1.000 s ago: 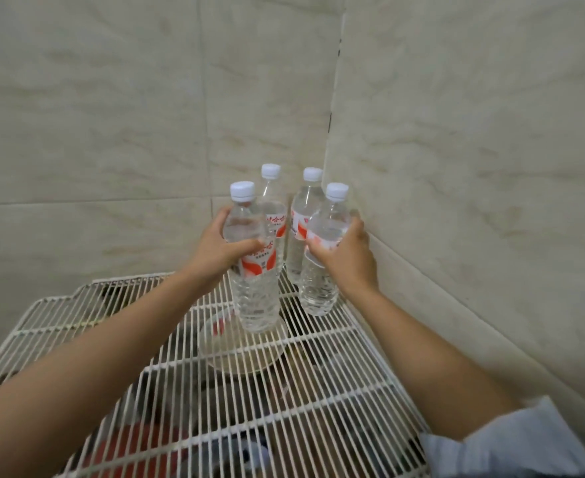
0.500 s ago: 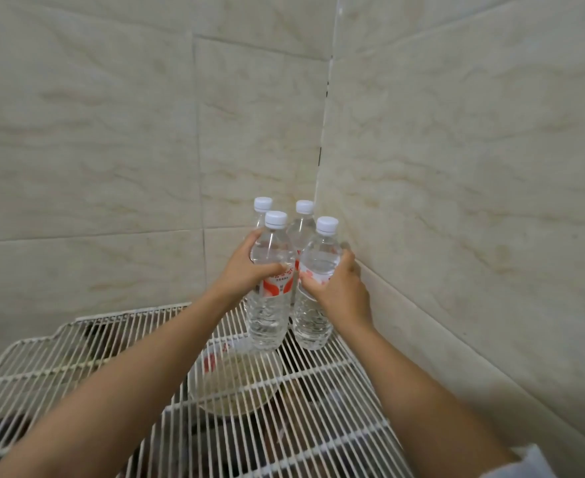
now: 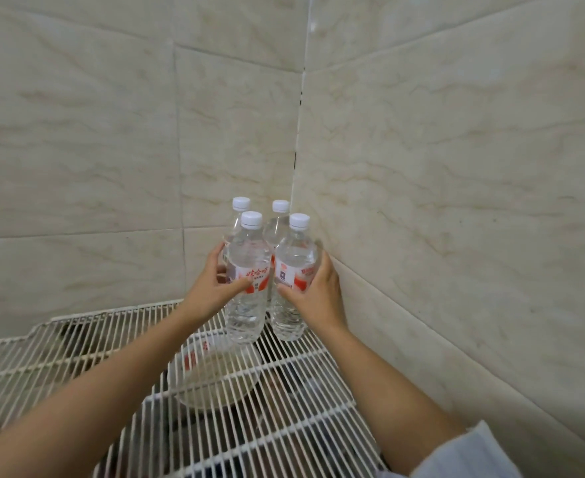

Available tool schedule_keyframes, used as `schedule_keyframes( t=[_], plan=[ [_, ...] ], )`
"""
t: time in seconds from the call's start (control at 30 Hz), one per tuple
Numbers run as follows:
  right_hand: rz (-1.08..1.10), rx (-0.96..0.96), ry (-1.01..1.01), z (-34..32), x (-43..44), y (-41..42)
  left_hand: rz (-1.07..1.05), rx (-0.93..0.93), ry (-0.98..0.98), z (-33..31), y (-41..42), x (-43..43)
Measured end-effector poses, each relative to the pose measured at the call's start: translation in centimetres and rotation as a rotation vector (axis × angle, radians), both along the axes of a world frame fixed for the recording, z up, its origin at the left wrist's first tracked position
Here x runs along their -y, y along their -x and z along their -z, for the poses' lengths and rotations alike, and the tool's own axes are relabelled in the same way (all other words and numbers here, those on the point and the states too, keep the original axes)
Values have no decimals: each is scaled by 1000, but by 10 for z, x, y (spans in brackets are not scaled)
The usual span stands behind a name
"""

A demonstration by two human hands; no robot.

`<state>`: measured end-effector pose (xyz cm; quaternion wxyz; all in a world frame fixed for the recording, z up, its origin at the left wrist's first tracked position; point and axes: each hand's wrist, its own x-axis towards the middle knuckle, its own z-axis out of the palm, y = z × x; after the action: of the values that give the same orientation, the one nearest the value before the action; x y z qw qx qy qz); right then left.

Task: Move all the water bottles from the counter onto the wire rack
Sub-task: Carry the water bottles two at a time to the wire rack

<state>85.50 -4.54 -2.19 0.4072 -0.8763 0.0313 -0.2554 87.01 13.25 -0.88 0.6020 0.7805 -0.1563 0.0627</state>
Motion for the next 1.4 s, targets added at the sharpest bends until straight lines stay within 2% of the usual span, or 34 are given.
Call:
schedule_keyframes(
  t=[0.1, 0.2, 0.27, 0.4, 0.53, 0.73, 0.97, 1.17, 1.4],
  plan=[
    [84, 66, 57, 22, -3, 23, -62, -67, -123, 14, 11, -16],
    [102, 174, 83, 36, -19, 42, -134, -111, -166, 28, 21, -32],
    [81, 286, 198, 41, -32, 46, -171, -111, -183, 34, 29, -40],
    [-47, 463, 516, 54, -58, 49, -272, -118, -215, 39, 43, -59],
    [-201, 508, 624, 64, -89, 56, -408, -126, -210, 37, 65, -92],
    [-487, 660, 600, 67, -154, 66, -637, -166, -166, 43, 130, -158],
    [-730, 842, 545, 67, -259, 110, -984, -193, -91, 58, 261, -253],
    [-908, 1037, 492, 38, -361, 204, -1209, -145, -27, 49, 388, -328],
    [-1120, 1125, 415, 48, -480, 371, -1385, -103, -3, 32, 577, -399]
  ],
)
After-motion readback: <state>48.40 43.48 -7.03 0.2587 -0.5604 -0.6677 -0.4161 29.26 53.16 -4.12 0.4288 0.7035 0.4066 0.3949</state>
